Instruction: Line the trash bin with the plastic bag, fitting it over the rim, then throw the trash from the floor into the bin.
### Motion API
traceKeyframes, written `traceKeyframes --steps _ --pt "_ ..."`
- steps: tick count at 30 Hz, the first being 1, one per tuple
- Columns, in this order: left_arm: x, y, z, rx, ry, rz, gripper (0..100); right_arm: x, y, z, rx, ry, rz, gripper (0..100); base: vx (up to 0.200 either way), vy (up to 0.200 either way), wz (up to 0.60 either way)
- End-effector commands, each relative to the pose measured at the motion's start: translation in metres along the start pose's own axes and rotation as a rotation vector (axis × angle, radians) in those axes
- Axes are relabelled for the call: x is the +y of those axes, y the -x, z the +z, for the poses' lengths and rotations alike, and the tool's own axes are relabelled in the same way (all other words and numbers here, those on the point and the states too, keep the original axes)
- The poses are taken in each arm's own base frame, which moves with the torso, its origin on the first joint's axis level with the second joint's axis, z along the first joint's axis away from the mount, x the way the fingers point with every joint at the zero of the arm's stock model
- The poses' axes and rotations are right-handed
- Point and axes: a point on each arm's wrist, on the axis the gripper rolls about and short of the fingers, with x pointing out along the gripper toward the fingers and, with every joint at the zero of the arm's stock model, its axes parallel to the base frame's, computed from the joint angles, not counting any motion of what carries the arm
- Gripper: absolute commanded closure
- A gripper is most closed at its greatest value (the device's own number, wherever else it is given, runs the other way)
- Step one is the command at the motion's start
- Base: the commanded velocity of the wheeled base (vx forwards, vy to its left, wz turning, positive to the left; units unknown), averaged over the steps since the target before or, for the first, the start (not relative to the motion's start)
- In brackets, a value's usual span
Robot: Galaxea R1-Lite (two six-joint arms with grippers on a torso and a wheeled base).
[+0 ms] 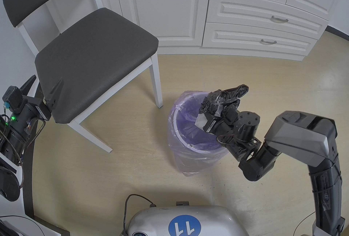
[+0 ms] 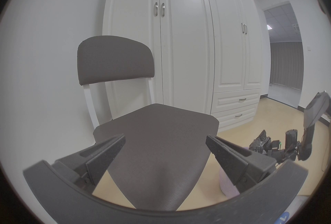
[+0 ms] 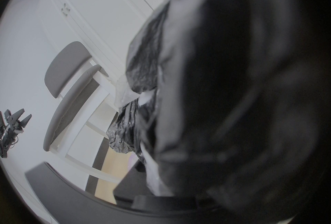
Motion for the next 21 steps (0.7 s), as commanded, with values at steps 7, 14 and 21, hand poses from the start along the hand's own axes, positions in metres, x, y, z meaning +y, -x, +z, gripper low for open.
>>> traceKeyframes --steps 7,14,21 --pt "0.000 -0.004 -0.006 0.023 0.002 0.000 0 -0.014 -0.019 -0.058 0.017 -0.024 0.020 100 0.000 0.000 0.00" --pt "0.000 -0.004 -0.007 0.024 0.001 -0.001 0 -0.016 -0.023 -0.055 -0.004 -0.026 0.022 100 0.000 0.000 0.00" --pt "0.000 -0.004 -0.008 0.030 0.002 -0.002 0 -0.017 -0.026 -0.048 -0.019 -0.021 0.018 100 0.000 0.000 0.00"
